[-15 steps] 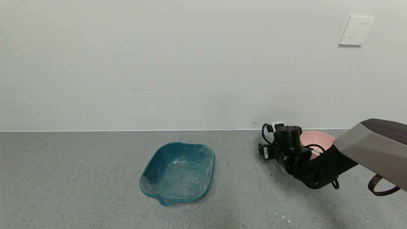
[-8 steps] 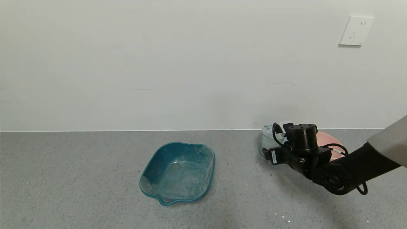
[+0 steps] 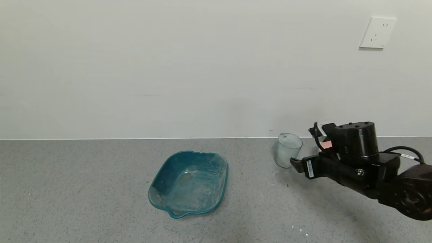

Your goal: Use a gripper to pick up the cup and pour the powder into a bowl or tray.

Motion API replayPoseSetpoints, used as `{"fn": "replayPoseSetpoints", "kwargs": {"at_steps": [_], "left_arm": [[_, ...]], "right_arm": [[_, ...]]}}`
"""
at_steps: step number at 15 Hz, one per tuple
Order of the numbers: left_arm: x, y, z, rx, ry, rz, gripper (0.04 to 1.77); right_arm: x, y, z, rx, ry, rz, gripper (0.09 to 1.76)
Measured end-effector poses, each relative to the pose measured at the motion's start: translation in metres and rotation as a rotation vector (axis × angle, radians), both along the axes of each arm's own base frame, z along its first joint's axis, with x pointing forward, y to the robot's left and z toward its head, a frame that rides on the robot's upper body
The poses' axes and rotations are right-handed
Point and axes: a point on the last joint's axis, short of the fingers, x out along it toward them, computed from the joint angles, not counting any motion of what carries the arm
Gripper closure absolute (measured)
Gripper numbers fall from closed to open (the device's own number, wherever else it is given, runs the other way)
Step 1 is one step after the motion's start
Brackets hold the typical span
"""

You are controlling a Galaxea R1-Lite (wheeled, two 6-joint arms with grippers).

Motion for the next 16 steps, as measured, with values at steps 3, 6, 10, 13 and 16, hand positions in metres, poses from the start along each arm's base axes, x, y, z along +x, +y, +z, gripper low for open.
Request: {"fn": "replayPoseSetpoints", "kwargs": {"at_steps": [3,6,10,13,16], "left_arm": [[0.0,0.0,0.0,0.0,0.0,0.0,0.09],[0.0,0.0,0.0,0.0,0.0,0.001,0.09],[0.0,0.0,0.0,0.0,0.0,0.0,0.09],[0.0,0.0,0.0,0.0,0.0,0.0,0.09],[0.0,0.0,0.0,0.0,0.0,0.0,0.09]], "right_arm": [[-0.035,-0.011,0.028,0.008,-0.004,0.02,0.15],[-0.08,-0.027,0.05,0.02,-0.012,0.033,0.15],[-0.15,-0.054,0.066,0.027,0.0,0.057,0.15],[-0.195,-0.076,0.07,0.04,-0.005,0.046,0.15],[-0.236,-0.098,0.07,0.056,-0.029,0.02,0.15]]}}
